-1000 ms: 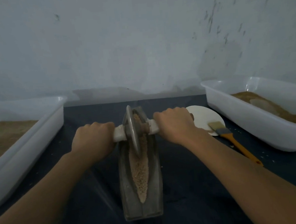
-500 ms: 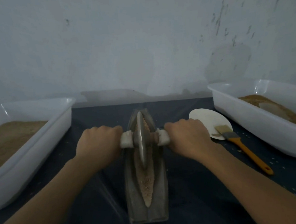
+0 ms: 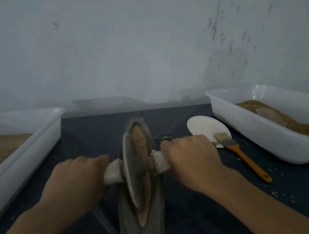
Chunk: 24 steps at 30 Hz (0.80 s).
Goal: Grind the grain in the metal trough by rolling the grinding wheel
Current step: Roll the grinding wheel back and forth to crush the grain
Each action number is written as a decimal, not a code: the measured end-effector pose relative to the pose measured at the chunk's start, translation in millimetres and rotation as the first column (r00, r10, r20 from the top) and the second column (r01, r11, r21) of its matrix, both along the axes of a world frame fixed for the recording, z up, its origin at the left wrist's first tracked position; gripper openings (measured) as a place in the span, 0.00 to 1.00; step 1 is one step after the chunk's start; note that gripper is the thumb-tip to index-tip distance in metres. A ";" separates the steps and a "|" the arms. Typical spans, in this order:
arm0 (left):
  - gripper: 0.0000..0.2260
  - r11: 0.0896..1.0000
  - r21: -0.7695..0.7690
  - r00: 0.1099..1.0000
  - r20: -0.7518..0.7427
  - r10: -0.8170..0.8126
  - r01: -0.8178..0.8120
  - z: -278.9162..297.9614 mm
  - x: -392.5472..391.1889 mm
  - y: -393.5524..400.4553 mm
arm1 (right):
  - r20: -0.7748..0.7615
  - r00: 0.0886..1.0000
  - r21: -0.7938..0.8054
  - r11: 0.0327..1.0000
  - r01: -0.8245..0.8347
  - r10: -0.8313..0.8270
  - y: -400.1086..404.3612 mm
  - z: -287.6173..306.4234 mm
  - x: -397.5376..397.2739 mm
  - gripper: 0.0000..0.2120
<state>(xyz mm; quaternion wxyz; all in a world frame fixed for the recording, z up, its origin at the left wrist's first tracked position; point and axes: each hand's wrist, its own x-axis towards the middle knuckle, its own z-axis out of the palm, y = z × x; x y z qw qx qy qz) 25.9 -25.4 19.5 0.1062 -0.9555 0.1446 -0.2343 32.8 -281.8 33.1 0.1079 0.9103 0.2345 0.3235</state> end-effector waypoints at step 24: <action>0.24 0.991 0.059 0.993 0.017 -0.121 0.120 5.1 4.1 2.5 | -0.066 0.998 0.024 0.999 -0.022 0.024 -8.4 -10.9 3.3 0.19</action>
